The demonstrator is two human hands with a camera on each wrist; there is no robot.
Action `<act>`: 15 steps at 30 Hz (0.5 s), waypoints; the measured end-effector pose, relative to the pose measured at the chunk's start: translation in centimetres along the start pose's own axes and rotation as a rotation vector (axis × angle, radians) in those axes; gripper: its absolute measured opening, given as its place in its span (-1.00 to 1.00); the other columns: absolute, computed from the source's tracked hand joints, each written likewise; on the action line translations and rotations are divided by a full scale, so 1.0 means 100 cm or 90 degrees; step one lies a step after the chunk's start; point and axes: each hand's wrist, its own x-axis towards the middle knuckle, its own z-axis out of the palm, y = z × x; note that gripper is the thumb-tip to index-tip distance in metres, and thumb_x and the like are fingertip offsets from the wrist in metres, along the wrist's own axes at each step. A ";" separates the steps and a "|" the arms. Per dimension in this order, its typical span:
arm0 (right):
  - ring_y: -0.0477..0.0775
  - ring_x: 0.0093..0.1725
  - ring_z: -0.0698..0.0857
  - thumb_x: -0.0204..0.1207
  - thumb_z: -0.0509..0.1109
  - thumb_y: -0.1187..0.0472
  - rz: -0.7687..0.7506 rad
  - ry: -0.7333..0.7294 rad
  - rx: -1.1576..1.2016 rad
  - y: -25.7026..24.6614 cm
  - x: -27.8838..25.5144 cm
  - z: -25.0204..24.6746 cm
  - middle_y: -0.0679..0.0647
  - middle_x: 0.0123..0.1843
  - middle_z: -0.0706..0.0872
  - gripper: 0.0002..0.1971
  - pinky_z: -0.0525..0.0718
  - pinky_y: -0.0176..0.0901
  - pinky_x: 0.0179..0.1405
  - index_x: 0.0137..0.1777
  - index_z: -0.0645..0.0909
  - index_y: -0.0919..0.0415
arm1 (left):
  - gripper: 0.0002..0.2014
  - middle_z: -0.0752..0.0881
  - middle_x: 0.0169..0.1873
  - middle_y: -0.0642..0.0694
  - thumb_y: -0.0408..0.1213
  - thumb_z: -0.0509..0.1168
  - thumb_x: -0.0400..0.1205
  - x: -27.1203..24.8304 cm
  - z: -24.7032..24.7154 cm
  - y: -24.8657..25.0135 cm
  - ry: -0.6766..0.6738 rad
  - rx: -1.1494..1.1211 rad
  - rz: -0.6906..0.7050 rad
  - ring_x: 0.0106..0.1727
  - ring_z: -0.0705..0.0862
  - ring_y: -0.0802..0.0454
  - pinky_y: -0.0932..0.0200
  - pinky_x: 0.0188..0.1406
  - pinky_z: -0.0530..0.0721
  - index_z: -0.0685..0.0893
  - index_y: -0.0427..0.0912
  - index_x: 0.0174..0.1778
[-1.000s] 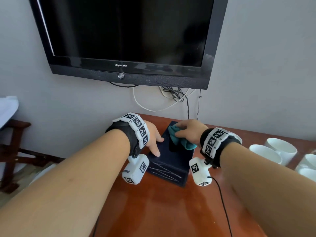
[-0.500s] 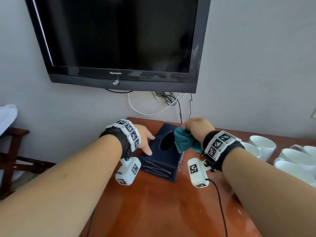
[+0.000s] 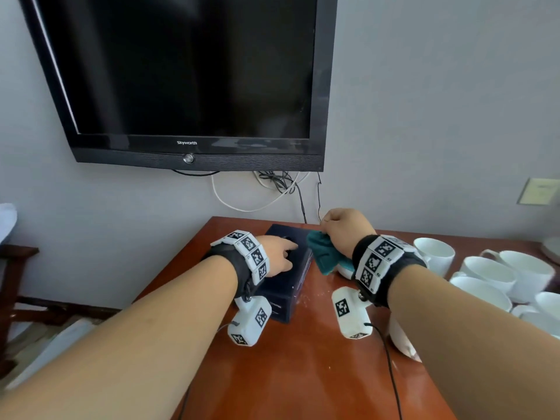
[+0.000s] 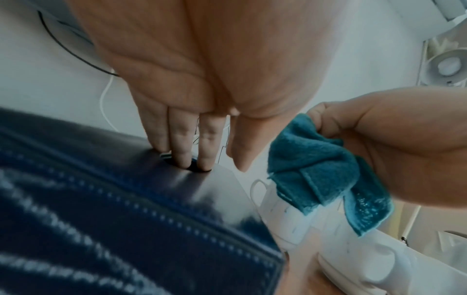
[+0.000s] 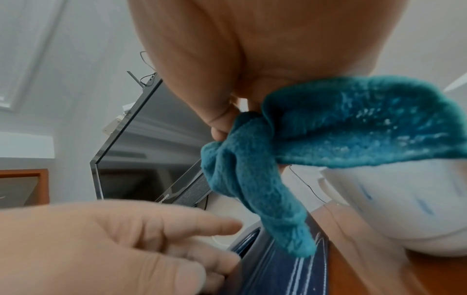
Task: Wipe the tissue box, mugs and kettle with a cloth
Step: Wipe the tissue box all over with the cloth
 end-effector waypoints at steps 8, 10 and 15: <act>0.08 -0.24 0.62 0.57 0.33 0.31 0.018 0.009 0.039 0.012 0.000 -0.014 0.12 -0.24 0.73 -0.79 0.60 -0.13 -0.27 -0.26 0.72 0.18 | -0.34 0.45 0.69 -0.19 0.02 0.17 0.84 0.011 0.019 0.002 0.016 -0.034 -0.071 0.52 0.59 -0.18 0.09 0.24 0.60 0.15 -0.09 0.84; 0.08 -0.25 0.61 0.57 0.32 0.31 0.021 0.008 0.048 0.013 -0.001 -0.015 0.13 -0.25 0.71 -0.79 0.61 -0.12 -0.26 -0.25 0.73 0.22 | -0.32 0.53 0.61 -0.21 -0.01 0.18 0.84 0.012 0.022 0.001 0.024 -0.053 -0.080 0.42 0.64 -0.17 0.10 0.08 0.61 0.12 -0.11 0.85; 0.11 -0.29 0.61 0.56 0.32 0.30 0.017 0.042 0.079 0.013 -0.003 -0.016 0.15 -0.31 0.71 -0.78 0.62 -0.07 -0.28 -0.25 0.72 0.34 | -0.37 0.47 0.68 -0.15 -0.02 0.23 0.83 0.009 0.022 -0.005 0.048 -0.116 -0.080 0.57 0.55 -0.16 0.04 0.47 0.58 0.25 -0.10 0.82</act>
